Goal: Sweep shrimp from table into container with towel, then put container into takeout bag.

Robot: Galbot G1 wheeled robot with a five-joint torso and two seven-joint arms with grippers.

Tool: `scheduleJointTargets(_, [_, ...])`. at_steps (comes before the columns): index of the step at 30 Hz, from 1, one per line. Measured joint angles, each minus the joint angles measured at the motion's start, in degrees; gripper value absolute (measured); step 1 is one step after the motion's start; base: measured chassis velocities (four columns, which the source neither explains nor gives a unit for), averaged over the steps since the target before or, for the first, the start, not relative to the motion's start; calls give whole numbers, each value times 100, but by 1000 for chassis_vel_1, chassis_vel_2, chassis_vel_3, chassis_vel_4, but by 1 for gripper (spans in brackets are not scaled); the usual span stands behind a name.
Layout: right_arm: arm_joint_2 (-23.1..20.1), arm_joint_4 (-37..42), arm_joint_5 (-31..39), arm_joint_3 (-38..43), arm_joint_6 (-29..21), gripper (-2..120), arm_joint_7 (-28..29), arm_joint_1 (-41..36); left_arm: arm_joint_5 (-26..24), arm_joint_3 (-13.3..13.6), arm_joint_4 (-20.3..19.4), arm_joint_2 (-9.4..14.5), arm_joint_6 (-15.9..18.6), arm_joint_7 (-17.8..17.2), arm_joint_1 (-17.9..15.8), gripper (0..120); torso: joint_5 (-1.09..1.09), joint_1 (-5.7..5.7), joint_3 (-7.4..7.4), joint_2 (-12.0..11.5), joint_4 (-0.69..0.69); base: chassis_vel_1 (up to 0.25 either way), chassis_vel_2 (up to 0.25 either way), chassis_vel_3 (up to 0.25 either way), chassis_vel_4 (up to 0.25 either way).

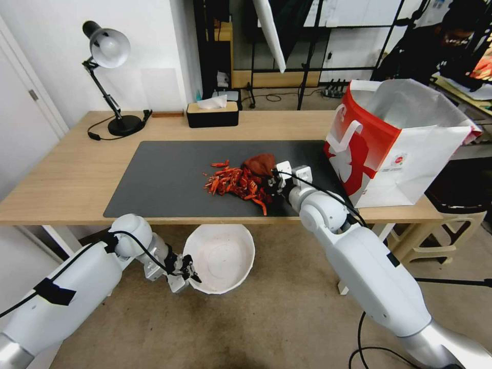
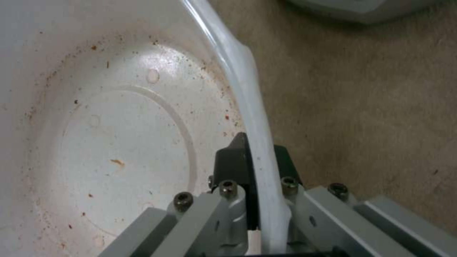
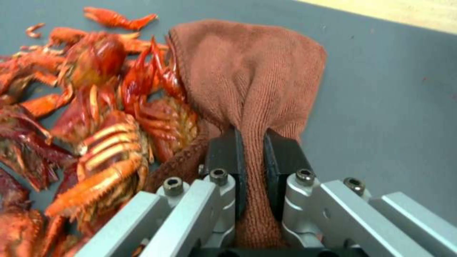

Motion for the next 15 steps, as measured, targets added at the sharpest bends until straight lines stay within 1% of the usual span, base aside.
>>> scheduleJointTargets(7, [93, 161, -23, 26, -16, 6, 105, -239, -4, 99, 52, -48, 6, 6, -104, 0, 0, 0, 0, 0, -1, 0, 0, 0, 0])
scheduleJointTargets(15, [170, 207, -40, 28, -48, 6, 162, -286, 98, 223, 127, -122, 17, 14, -247, 0, 0, 0, 0, 0, -1, 0, 0, 0, 0])
